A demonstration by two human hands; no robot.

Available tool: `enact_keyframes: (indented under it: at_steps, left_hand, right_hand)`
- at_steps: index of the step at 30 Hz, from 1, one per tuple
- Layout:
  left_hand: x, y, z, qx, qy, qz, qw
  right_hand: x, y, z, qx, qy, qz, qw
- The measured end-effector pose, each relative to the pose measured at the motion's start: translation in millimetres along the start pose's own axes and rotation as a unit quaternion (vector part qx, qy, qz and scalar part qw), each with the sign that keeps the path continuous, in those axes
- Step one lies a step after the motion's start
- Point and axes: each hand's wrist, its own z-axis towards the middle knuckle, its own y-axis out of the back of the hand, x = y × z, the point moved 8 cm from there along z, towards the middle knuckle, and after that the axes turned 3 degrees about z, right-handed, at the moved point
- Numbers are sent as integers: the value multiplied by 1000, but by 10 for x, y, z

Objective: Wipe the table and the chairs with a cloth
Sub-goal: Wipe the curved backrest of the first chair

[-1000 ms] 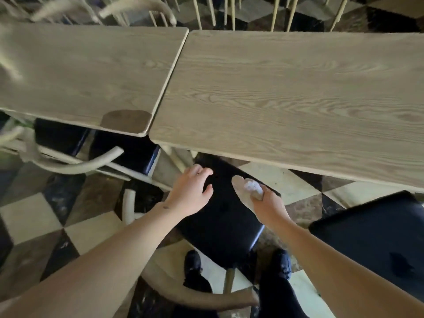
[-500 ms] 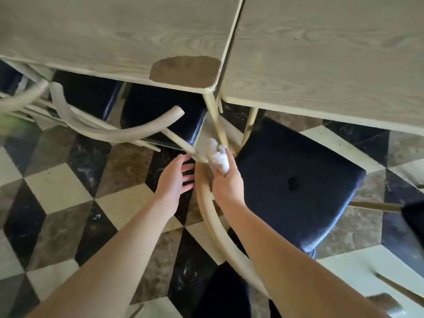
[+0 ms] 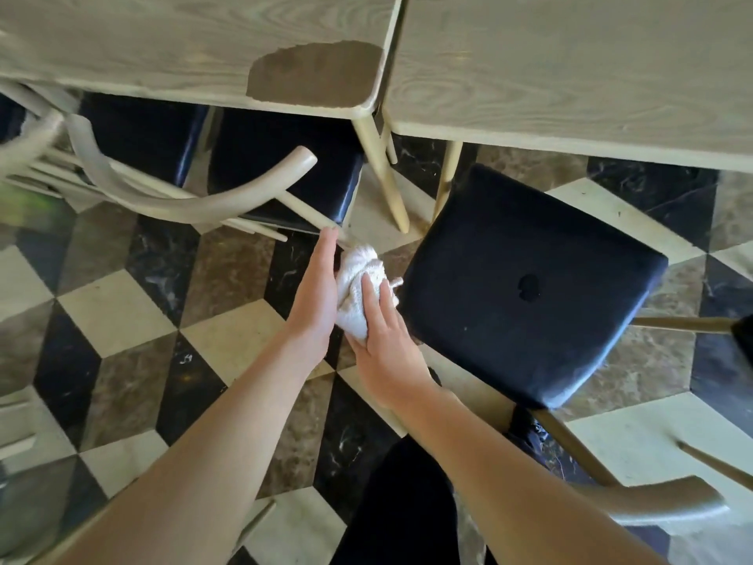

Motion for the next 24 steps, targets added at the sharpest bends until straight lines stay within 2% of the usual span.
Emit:
enact_keyframes:
  at_steps: [3, 4, 5, 7, 12, 14, 17, 19, 21, 24]
  left_hand:
    - [143, -212, -56, 14, -9, 41, 999]
    - [208, -262, -53, 8, -24, 86, 996]
    - [186, -270, -34, -3, -80, 164, 983]
    - [200, -395, 4, -19, -196, 357, 913]
    - [449, -444, 32, -123, -175, 542, 813]
    - [454, -468, 30, -127, -179, 566, 794]
    - [471, -468, 16, -116, -173, 553, 807]
    - [463, -455, 5, -106, -173, 521, 829]
    - [420, -442, -12, -100, -173, 464, 863]
    - [347, -391, -36, -95, -172, 310, 930]
  right_hand:
    - [-158, -20, -366, 72, 12, -49, 996]
    - [-185, 9, -505, 90, 26, -63, 994]
    - [-176, 43, -613, 107, 44, -79, 990]
    - [-256, 177, -900, 135, 67, -124, 981]
    - [-786, 699, -1793, 199, 91, -250, 943]
    - [-1081, 1054, -2104, 214, 92, -280, 931]
    - [-1470, 1685, -2381, 222, 114, -361, 899]
    - [-1672, 2042, -2431, 219, 117, -423, 872]
    - [-1805, 2266, -2437, 212, 94, -447, 864]
    - [-1778, 2240, -2431, 187, 71, -436, 877]
